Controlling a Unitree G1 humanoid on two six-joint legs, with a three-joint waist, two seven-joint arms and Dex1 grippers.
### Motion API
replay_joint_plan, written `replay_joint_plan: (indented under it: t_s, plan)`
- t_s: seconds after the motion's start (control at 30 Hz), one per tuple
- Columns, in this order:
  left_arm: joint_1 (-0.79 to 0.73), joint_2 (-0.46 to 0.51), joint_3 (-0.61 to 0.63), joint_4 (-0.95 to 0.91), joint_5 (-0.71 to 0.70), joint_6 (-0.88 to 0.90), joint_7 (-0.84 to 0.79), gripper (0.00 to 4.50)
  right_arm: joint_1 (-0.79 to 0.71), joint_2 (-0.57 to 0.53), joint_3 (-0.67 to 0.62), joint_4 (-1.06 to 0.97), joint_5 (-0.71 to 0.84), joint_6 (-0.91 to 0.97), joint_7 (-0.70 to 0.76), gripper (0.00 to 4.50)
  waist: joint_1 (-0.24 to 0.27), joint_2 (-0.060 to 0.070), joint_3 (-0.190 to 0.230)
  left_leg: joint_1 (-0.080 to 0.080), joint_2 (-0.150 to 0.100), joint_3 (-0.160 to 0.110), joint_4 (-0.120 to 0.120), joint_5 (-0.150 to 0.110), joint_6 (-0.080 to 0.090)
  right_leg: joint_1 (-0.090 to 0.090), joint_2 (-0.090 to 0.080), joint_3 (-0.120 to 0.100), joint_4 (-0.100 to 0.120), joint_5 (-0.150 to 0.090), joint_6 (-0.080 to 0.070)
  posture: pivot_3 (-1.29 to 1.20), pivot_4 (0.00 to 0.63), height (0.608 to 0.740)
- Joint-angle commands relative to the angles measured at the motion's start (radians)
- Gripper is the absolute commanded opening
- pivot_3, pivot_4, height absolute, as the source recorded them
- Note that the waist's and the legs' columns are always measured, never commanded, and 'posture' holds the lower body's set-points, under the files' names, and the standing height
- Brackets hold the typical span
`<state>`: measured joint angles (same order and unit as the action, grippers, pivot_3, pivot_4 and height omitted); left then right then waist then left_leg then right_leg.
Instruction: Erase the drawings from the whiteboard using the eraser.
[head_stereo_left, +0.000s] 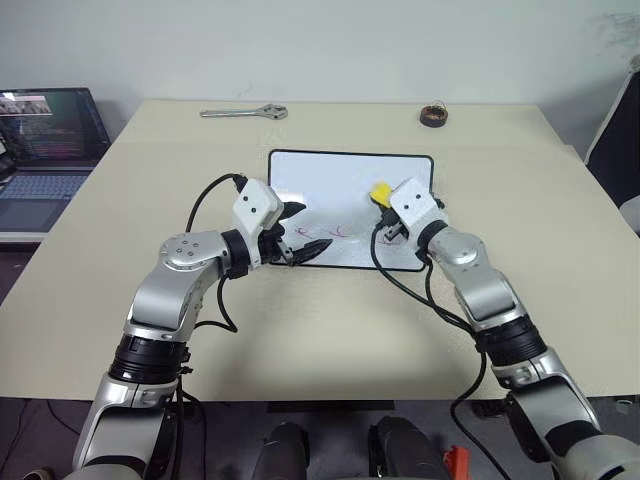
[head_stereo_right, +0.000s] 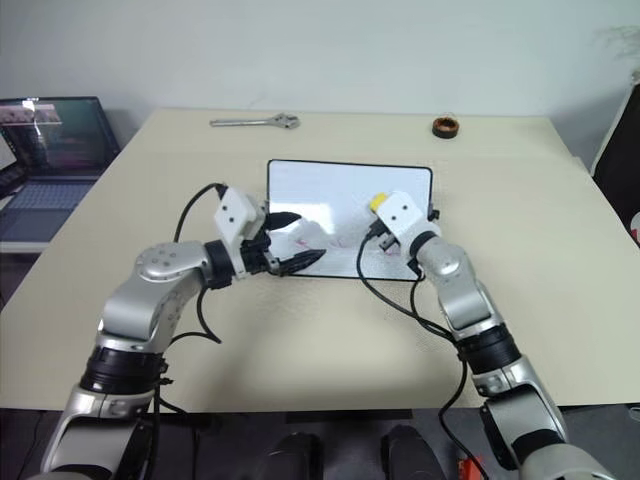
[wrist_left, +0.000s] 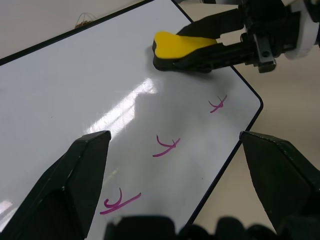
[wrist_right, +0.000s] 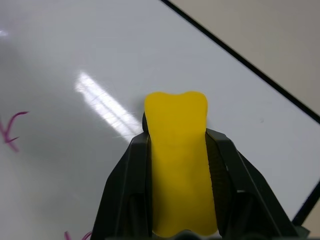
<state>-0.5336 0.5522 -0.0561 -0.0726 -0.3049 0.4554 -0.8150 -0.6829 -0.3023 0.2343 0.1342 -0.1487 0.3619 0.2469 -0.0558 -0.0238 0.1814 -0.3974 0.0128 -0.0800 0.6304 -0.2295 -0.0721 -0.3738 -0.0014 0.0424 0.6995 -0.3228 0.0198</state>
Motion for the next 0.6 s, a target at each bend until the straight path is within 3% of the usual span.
replay_joint_plan:
  t_s: [0.03, 0.6]
  plan:
    - [0.002, 0.008, 0.022, -0.036, -0.002, -0.012, 0.006, 4.50, -0.014, -0.003, -0.073, 0.042, -0.005, 0.029, -0.040, 1.10, 0.002, 0.000, 0.000, 0.000, 0.000, 0.000, 0.000, 0.000, 0.000, 0.000, 0.000, 0.000, 0.000, 0.000, 0.000, 0.00, 0.150, 0.740]
    - [0.007, 0.006, 0.019, -0.045, -0.006, -0.010, 0.015, 4.50, 0.199, -0.024, -0.139, -0.169, 0.059, 0.213, 0.058, 1.10, 0.021, -0.002, -0.001, 0.001, 0.000, -0.001, 0.000, 0.000, 0.000, 0.002, 0.000, -0.001, -0.001, 0.000, 0.000, 0.00, 0.150, 0.740]
